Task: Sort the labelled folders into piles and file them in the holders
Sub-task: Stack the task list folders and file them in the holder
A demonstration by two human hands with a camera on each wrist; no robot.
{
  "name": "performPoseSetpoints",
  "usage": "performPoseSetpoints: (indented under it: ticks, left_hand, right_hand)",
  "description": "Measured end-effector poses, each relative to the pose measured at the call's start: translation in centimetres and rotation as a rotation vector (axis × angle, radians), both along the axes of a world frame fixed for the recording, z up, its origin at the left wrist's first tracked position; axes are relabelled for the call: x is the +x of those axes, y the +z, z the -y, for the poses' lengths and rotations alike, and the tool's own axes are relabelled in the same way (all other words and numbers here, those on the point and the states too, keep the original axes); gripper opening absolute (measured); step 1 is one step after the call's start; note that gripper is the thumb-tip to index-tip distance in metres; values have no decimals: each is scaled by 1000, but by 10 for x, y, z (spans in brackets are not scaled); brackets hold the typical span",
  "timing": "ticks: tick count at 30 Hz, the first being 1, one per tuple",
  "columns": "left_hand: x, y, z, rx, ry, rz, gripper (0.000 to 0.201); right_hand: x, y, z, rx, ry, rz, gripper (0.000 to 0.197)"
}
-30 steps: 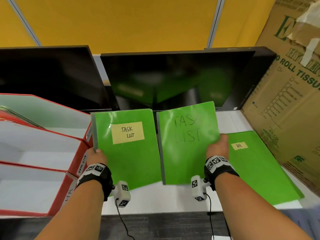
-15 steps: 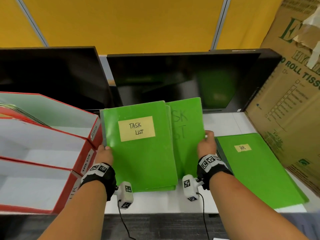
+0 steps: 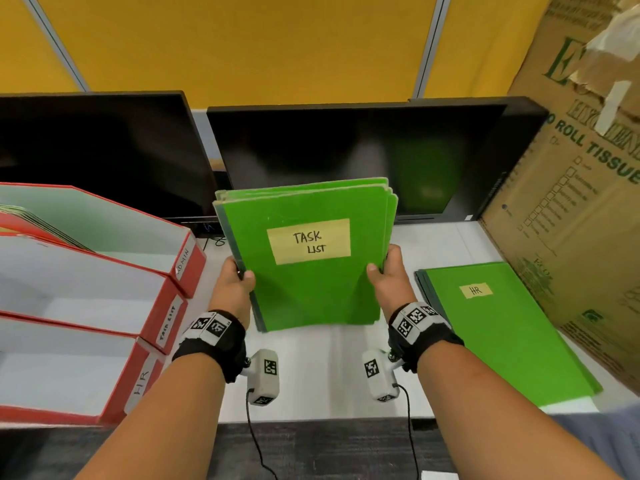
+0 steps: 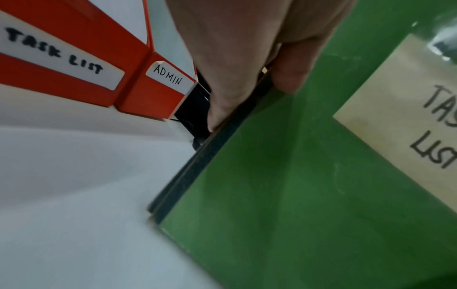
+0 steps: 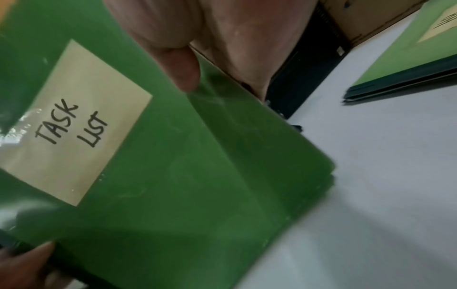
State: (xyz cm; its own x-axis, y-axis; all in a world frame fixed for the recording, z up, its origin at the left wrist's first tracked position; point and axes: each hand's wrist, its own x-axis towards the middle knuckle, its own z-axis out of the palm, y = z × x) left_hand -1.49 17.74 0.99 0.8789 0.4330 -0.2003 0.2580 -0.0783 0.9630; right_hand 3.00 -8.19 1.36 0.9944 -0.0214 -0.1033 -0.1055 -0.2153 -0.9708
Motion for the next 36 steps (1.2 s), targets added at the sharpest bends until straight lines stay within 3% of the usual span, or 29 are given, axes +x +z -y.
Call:
performPoseSetpoints:
  ticks: [3, 7, 12, 15, 20, 24, 26, 30, 36]
  left_hand:
    - [-12, -3, 11, -28, -78, -30, 43]
    - [-21, -10, 21, 38, -137, -126, 44]
    - [-18, -9, 19, 157, -139, -130, 17]
    - [-21, -28, 22, 16, -148, -179, 13]
    - [-19, -94, 13, -192, -114, -258, 20]
    - [-23, -83, 12, -128, -30, -278, 21]
    - [-25, -74, 10, -14, -16, -281, 30]
    - [-30, -65, 4, 107, -49, -245, 72]
    - [-27, -62, 6, 95, -89, -175, 74]
  right_hand:
    - [-11, -13, 5, -70, 64, -100, 43]
    - [-24, -23, 9, -226, 106, -177, 34]
    - [-10, -19, 14, -305, 28, -121, 20]
    - [-16, -28, 20, -323, 6, -173, 29]
    - [-31, -58, 34, -367, -62, -335, 34]
    - [-34, -70, 45, -336, -98, -395, 36]
    - [-33, -71, 50, -325, -118, -409, 38]
    - [-29, -71, 59, -288, -185, -419, 39]
    - [-20, -70, 56, -250, -170, -376, 41]
